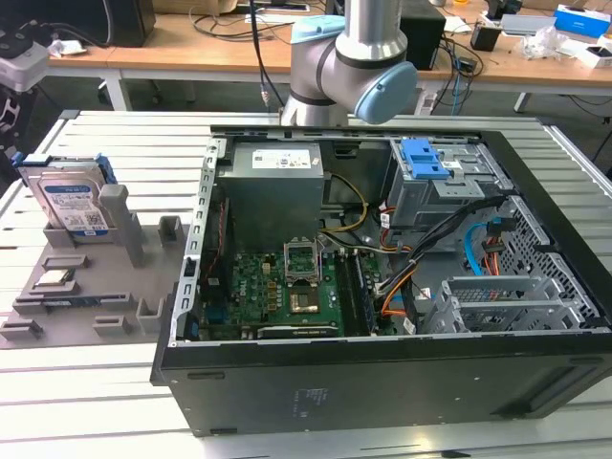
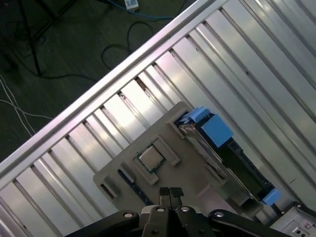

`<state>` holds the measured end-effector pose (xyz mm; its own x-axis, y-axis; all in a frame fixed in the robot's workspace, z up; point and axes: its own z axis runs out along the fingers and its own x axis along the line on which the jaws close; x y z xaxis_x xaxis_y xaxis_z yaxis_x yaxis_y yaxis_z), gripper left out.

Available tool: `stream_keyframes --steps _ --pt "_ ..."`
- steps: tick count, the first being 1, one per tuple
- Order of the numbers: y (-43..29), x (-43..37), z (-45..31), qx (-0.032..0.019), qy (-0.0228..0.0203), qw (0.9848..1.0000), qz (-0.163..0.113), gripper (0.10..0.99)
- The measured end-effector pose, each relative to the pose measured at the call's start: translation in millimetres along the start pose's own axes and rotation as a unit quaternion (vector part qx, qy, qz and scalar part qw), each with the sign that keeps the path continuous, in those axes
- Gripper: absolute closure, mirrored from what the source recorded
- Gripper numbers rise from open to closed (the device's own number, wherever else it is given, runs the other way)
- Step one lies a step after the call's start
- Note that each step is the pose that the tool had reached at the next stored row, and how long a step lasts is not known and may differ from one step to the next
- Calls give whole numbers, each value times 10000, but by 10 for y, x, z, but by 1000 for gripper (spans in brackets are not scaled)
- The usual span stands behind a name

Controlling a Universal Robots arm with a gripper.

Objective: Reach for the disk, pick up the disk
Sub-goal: 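Pick up the disk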

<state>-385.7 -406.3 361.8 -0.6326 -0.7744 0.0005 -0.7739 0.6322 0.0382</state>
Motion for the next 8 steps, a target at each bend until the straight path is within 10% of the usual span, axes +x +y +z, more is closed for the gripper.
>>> stream_keyframes --steps 8 --pt "0 0 0 0 17 9990 -439 980"
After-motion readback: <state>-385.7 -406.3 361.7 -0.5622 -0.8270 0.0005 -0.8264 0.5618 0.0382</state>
